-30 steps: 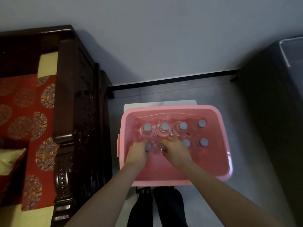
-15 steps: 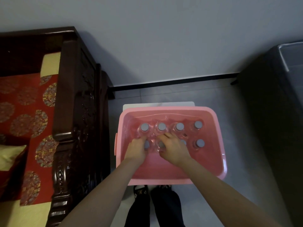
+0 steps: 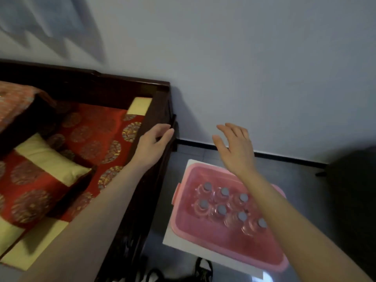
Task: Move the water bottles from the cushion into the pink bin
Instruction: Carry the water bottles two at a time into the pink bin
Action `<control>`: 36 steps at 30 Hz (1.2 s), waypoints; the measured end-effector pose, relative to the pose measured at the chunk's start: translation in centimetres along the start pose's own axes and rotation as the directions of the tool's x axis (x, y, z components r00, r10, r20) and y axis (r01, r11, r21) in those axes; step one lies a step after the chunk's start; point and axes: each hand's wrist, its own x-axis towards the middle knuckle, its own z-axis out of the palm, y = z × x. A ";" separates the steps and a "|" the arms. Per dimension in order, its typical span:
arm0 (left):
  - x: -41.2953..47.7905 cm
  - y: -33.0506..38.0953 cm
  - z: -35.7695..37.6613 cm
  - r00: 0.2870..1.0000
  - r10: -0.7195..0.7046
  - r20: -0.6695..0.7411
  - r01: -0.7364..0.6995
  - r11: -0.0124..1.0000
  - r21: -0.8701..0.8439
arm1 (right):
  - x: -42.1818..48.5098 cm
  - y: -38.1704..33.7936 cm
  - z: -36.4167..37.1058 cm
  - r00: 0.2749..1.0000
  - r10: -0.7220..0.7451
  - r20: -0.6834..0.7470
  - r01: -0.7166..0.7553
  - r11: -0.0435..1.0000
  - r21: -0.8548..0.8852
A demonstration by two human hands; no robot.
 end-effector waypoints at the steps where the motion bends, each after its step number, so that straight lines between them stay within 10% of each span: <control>1: -0.5 0.1 -2.6 0.998 0.006 -0.064 -0.006 1.000 0.000 | 0.6 -1.9 -0.4 0.999 -0.033 0.000 0.033 0.999 0.000; 18: -29.8 -15.1 -45.6 0.668 -0.226 -0.709 0.149 0.974 -0.170 | -8.8 -45.1 17.5 0.786 -0.580 0.216 0.522 0.808 0.272; 28: -41.8 -25.0 -60.0 0.444 -0.375 -0.814 0.288 0.920 -0.266 | -14.0 -63.2 29.5 0.645 -0.709 0.286 0.618 0.703 0.352; 36: -40.6 -33.0 -71.8 0.431 -0.371 -0.823 0.372 0.903 -0.213 | -11.9 -72.5 38.5 0.662 -0.676 0.324 0.504 0.722 0.474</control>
